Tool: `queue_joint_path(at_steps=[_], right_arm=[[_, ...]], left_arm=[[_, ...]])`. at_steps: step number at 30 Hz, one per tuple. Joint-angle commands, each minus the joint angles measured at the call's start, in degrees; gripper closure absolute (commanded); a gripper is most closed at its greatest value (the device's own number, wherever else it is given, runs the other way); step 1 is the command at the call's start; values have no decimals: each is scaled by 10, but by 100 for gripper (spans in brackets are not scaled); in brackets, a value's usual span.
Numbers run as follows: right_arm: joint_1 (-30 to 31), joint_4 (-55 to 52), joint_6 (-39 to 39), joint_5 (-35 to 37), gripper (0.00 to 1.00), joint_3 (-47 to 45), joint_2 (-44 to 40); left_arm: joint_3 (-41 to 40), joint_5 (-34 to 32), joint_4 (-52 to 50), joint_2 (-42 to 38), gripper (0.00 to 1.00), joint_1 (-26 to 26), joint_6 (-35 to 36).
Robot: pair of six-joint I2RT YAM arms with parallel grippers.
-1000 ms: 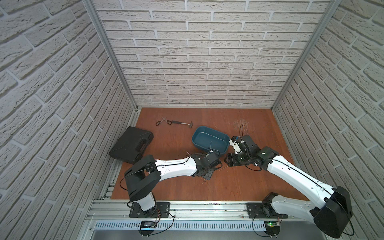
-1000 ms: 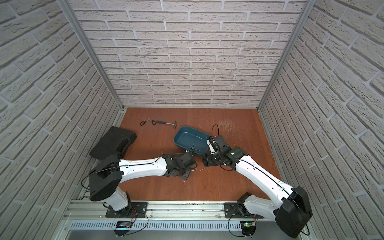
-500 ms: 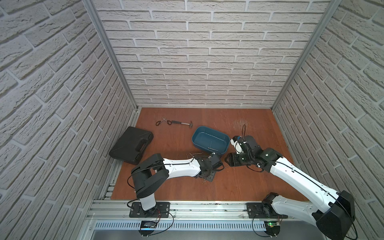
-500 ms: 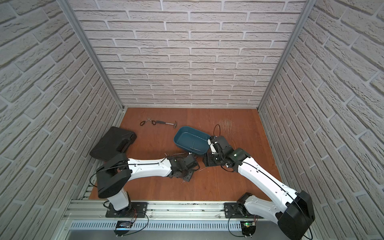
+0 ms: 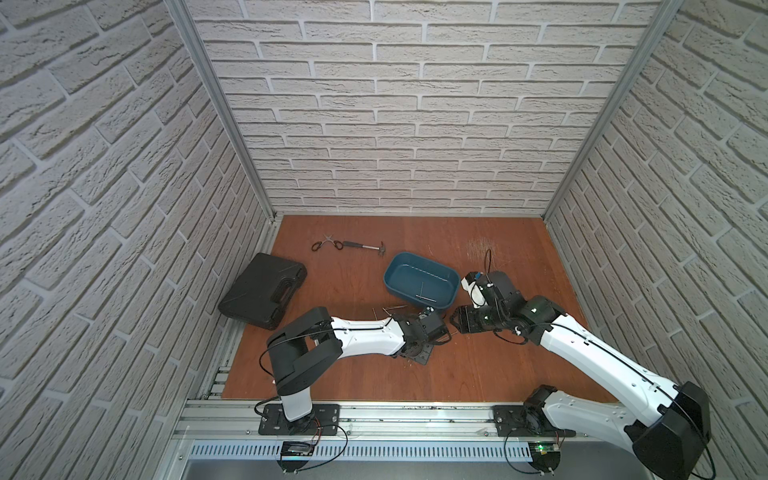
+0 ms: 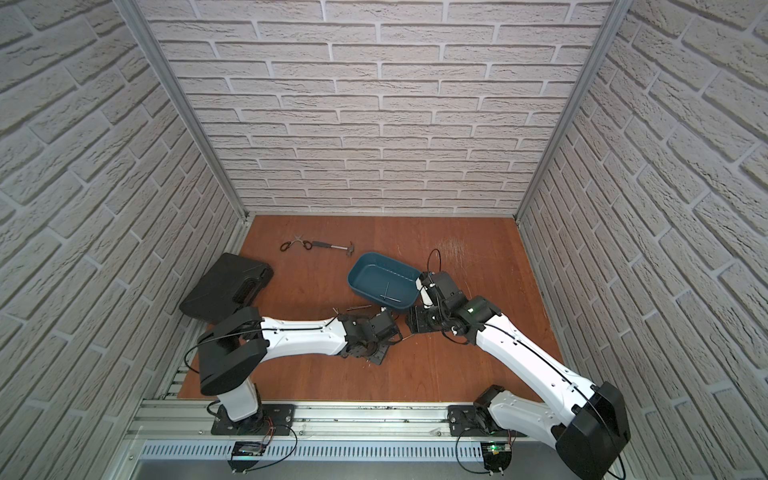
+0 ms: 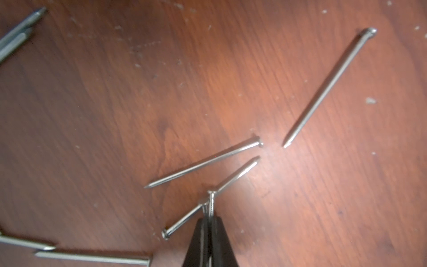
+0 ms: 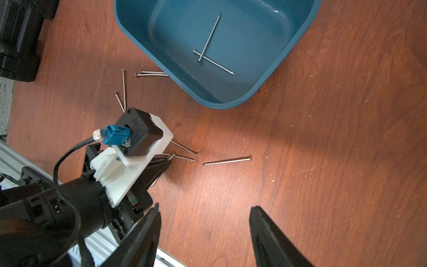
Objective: Put the nails on the desktop into the storage box
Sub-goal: Pick up the nail from the center of the board, then place the nail in the storage box.
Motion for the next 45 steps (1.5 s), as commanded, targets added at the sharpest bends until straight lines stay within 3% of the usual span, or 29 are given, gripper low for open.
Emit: queue_joint_path(at_steps=[1, 27, 36, 45], right_arm=[[4, 4, 3, 6, 35, 3, -12], [4, 2, -1, 11, 35, -3, -18], [4, 4, -2, 12, 35, 2, -19], [3, -6, -11, 15, 35, 29, -5]], left_arm=[[6, -7, -24, 9, 100, -5, 1], [11, -23, -89, -119, 100, 28, 32], [80, -14, -136, -132, 100, 89, 92], [198, 12, -160, -76, 100, 164, 168]])
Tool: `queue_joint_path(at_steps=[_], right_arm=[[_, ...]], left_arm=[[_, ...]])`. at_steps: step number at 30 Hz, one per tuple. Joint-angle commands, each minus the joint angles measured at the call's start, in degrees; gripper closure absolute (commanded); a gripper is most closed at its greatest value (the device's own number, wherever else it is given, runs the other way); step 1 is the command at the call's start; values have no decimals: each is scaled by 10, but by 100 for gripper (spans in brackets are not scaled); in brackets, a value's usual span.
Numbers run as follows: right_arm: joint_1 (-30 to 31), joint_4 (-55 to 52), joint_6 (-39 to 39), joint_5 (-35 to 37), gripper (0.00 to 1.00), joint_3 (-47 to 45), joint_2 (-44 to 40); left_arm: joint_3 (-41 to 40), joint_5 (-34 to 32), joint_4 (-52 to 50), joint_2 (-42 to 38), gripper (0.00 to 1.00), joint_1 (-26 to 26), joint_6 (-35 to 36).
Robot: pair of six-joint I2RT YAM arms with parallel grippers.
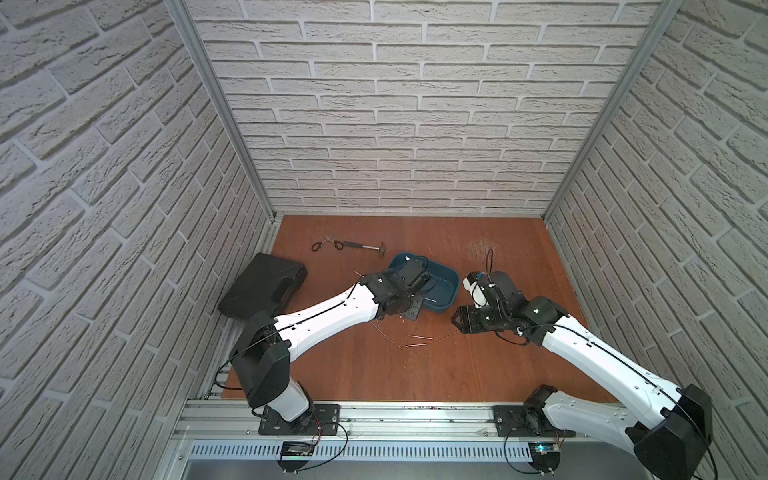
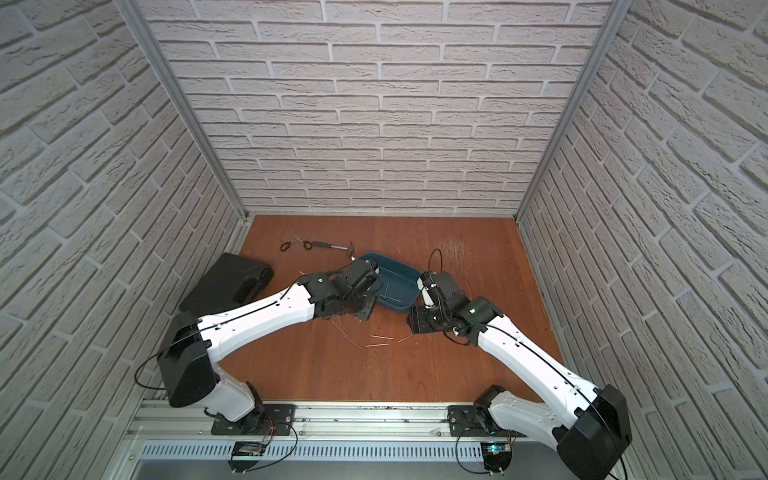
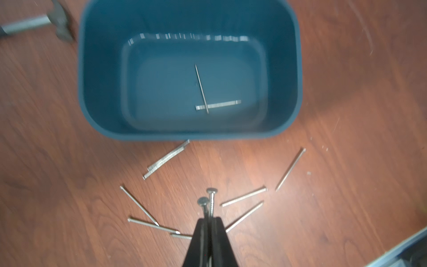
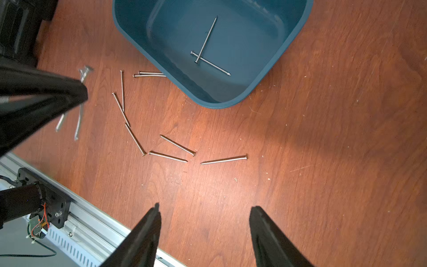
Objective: Put the nails on the desktop into the storage box
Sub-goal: Place the nail in the storage box.
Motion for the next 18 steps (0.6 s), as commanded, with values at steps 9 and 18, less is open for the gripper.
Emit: queue_joint_path(at_steps=[9, 18], right_arm=[[3, -5, -13, 18, 35, 44, 11], [1, -14, -13, 23, 35, 41, 2]], left_arm=[[128, 39, 8, 111, 100, 71, 78], [176, 53, 57, 187, 100, 100, 96]])
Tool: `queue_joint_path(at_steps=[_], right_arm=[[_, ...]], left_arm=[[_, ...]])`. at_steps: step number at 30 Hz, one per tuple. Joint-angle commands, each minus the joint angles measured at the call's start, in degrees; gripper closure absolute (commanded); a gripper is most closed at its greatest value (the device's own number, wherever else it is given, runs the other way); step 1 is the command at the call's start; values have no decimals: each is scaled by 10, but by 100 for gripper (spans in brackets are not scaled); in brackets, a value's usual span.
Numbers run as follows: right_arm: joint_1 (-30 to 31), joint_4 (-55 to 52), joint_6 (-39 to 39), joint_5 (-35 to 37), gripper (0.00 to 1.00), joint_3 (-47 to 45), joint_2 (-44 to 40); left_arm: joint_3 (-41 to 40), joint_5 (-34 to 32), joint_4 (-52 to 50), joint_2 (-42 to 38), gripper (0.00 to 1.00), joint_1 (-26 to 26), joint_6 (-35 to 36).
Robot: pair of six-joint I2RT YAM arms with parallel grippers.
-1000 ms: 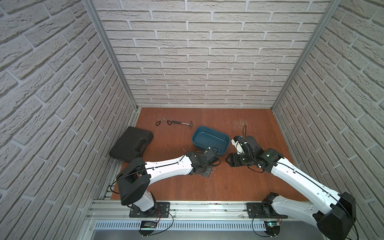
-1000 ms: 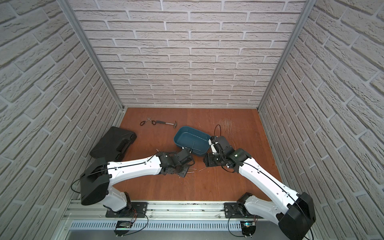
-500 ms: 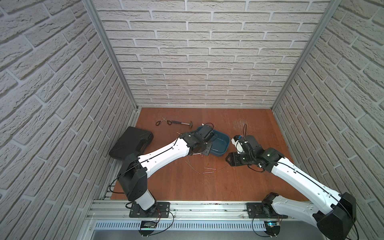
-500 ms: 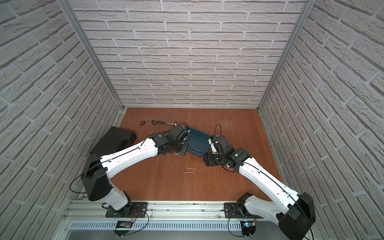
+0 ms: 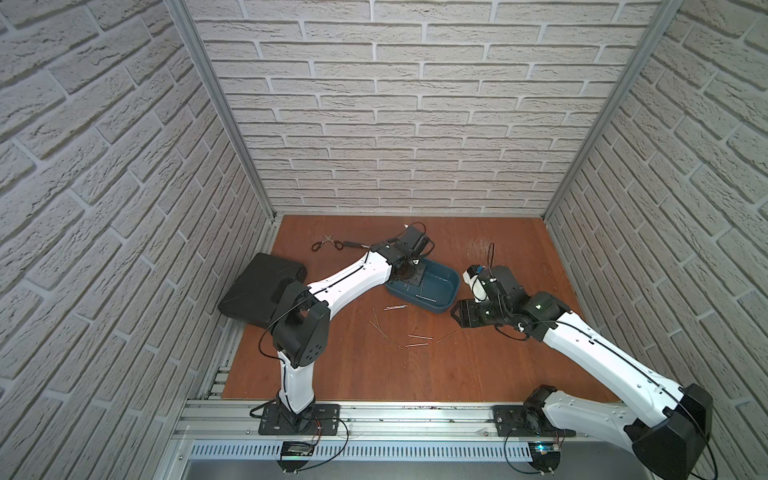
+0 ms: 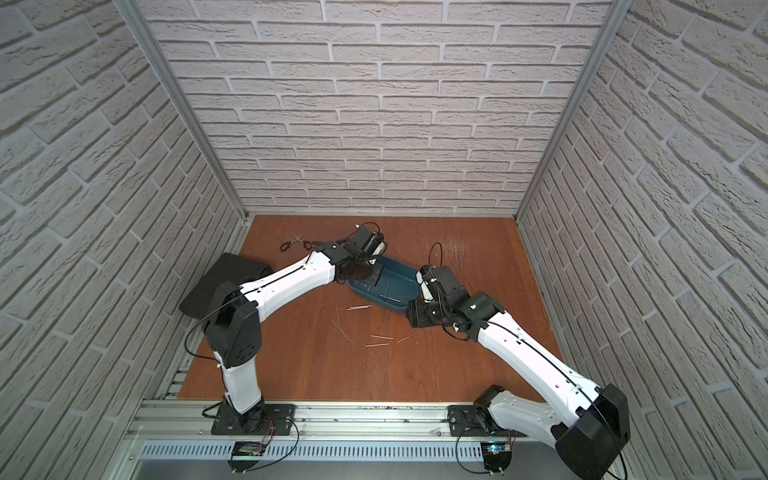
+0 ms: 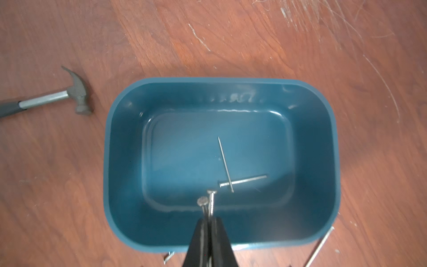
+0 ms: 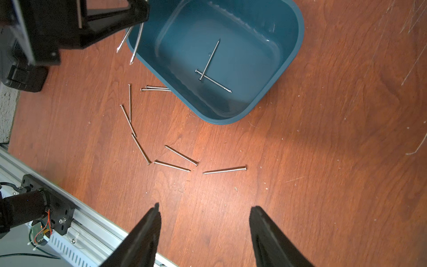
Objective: Put the nails on the desktop into the storage box
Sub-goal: Place the nail in the storage box.
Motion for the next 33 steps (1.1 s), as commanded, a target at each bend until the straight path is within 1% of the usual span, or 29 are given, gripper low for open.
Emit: queue_joint_path(at_steps=[1, 3, 5, 6, 7, 9, 10, 11, 13, 17, 24, 28, 33], right_arm=[[2, -6, -7, 9, 35, 7, -8], [2, -6, -6, 8, 35, 4, -8], [2, -5, -6, 7, 35, 1, -8], [2, -5, -6, 7, 35, 0, -7], [2, -5, -6, 6, 35, -1, -6], [2, -5, -7, 5, 35, -1, -5], [1, -5, -6, 5, 35, -1, -4], [2, -5, -6, 5, 35, 0, -4], [1, -4, -7, 4, 35, 2, -3], [2, -6, -9, 3, 35, 3, -1], [2, -9, -13, -3, 35, -1, 0], [2, -11, -10, -8, 35, -8, -3], [2, -7, 0, -14, 35, -36, -19]], left_arm=[[16, 12, 36, 16, 100, 10, 17], [17, 11, 47, 20, 99, 13, 18], [18, 12, 54, 21, 94, 16, 20], [18, 11, 56, 20, 85, 17, 19], [19, 12, 56, 18, 74, 18, 20], [19, 7, 55, 9, 58, 19, 21], [18, 6, 54, 1, 52, 19, 22], [15, 7, 53, -7, 49, 19, 22], [9, 4, 47, -27, 47, 18, 23], [-22, 2, 37, -83, 47, 14, 24], [-115, 5, 15, -177, 45, -14, 25], [-159, 15, 5, -212, 43, -45, 24], [-192, 16, -1, -215, 43, -104, 34]])
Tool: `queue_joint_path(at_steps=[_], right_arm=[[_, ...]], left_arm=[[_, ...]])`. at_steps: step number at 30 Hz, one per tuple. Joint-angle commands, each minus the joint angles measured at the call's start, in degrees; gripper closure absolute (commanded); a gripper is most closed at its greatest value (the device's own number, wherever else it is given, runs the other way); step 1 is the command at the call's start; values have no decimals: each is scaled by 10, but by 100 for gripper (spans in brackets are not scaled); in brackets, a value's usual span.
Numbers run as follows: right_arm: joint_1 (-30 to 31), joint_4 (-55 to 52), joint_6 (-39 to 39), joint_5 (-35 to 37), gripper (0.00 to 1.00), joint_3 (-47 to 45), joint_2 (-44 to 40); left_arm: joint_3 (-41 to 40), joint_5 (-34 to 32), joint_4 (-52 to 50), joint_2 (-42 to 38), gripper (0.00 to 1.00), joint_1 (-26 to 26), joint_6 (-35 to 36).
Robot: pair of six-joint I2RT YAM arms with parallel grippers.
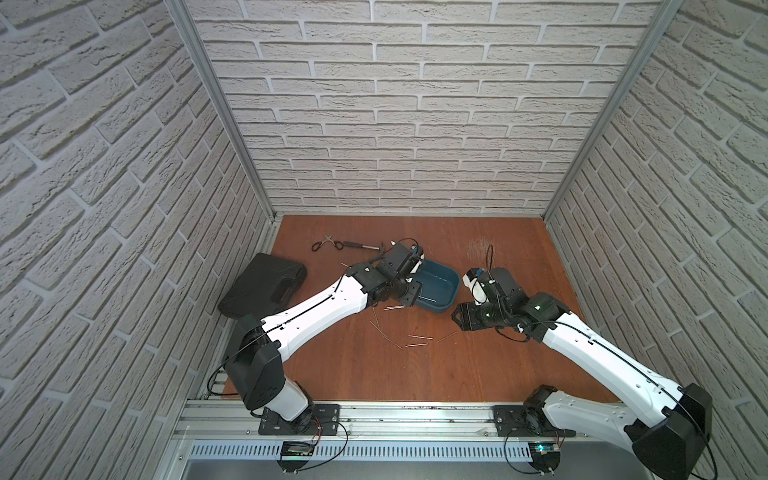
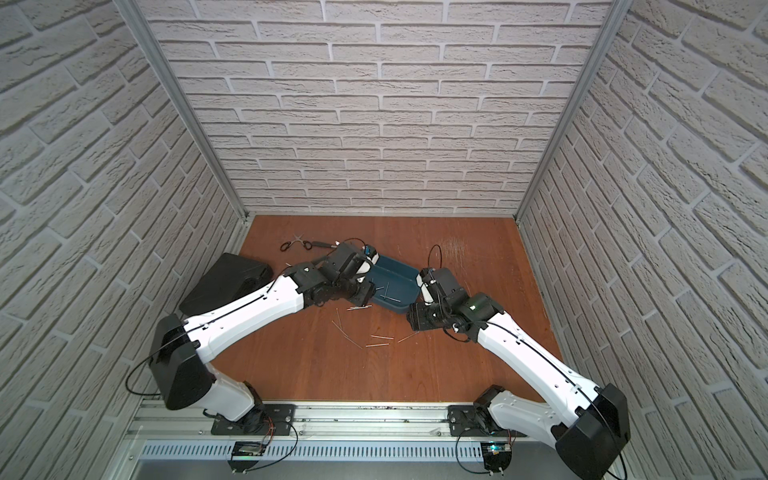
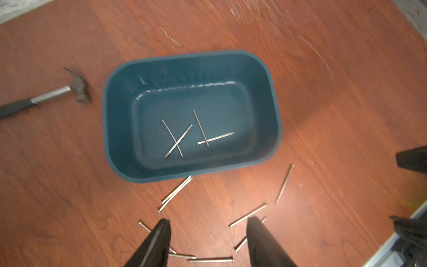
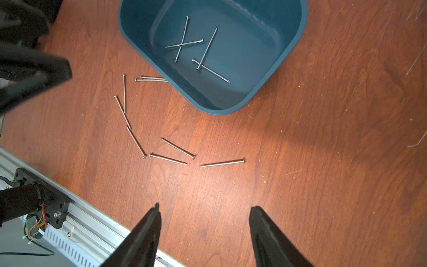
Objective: Put the nails on the desktop into the storage box
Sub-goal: Place the nail in the storage box, then pick up the nail from the center of the board.
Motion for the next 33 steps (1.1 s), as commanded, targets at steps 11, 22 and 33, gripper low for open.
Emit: queue_joint_path(at_steps=[11, 22, 33], right_arm=[[5, -6, 39, -14, 36, -92, -82], [22, -24, 79, -25, 39, -135, -130], [29, -66, 108, -33, 40, -141, -189]], left_arm=[[-59, 64, 67, 53, 42, -81, 15], [-17, 96, 100, 151, 44, -91, 38], [42, 123, 115, 234, 49, -105, 65]])
